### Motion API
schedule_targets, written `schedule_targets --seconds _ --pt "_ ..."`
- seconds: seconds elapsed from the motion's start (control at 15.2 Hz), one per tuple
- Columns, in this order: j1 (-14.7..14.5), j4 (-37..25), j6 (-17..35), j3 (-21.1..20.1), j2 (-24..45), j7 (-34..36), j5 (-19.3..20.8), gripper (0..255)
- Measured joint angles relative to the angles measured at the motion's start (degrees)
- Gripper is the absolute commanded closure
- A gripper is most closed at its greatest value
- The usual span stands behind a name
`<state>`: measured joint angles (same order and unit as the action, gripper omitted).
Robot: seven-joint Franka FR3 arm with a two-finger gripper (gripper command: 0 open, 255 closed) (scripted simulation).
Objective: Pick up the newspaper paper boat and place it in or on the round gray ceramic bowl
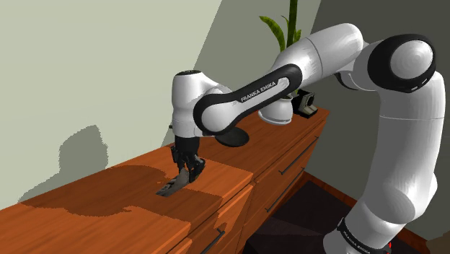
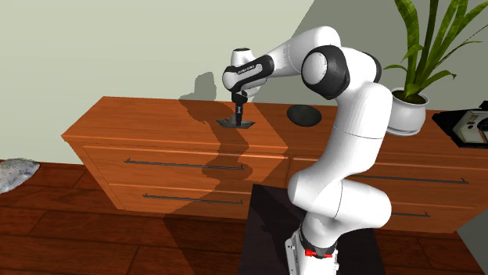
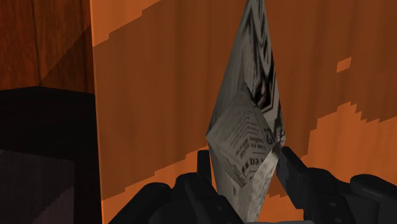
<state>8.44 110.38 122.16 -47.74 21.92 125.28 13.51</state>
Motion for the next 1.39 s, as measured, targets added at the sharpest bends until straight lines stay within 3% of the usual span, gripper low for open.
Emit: schedule_targets --seconds 0.59,1.39 --pt "0.1 -0.1 -0.3 -0.1 -0.2 -0.1 -0.2 255" --pt "1.8 -4.5 -7.7 -2.3 -4.5 -2.2 -4.1 255"
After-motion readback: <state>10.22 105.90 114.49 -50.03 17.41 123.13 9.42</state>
